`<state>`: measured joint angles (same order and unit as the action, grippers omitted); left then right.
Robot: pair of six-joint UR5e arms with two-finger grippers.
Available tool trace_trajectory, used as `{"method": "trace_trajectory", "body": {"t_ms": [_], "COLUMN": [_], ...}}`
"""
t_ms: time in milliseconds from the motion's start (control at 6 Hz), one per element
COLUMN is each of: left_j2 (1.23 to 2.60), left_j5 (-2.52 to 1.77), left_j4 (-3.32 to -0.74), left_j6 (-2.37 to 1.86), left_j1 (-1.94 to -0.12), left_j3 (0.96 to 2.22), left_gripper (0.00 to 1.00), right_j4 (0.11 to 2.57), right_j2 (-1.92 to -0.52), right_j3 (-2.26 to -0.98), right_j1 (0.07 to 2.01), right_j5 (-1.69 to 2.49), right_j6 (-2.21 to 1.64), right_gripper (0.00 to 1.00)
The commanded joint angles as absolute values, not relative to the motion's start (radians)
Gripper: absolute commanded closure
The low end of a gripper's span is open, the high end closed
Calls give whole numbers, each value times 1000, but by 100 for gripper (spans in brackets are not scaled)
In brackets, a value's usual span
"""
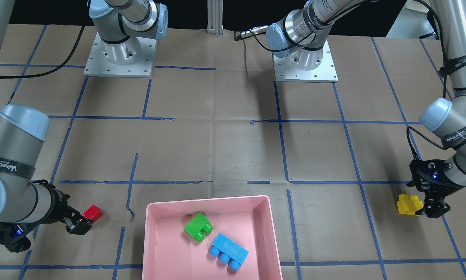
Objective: Put all blocks into box
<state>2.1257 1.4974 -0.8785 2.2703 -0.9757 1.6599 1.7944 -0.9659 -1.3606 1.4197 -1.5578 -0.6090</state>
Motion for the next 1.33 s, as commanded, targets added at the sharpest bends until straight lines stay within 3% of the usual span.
{"method": "trace_trajectory", "body": {"t_ms": [0, 500, 667, 1000, 1167], "left_j2": [2149, 2154, 2154, 2151, 2135], "left_j5": [1494, 1487, 1486, 1489, 1485], "left_j4": [-844, -839, -839, -839, -839], "left_j6": [2282, 2279, 2279, 2283, 2278], "left_j1": [-976, -976, -976, -974, -979], "left_j3": [1660, 1670, 1672, 1669, 1664], "left_gripper": [1, 3, 28, 59, 64], "right_j4": [1935, 1968, 1971, 1971, 1971], "right_j2": [-962, -953, -950, -950, -950], "right_j3": [-1454, -1512, -1513, -1511, -1511], "right_j1": [1419, 1419, 1419, 1417, 1417], "right_j5": [-1546, -1560, -1559, -1559, -1559], "right_j6": [-652, -640, -646, -646, -643], "right_gripper": [1, 1, 14, 45, 56]}}
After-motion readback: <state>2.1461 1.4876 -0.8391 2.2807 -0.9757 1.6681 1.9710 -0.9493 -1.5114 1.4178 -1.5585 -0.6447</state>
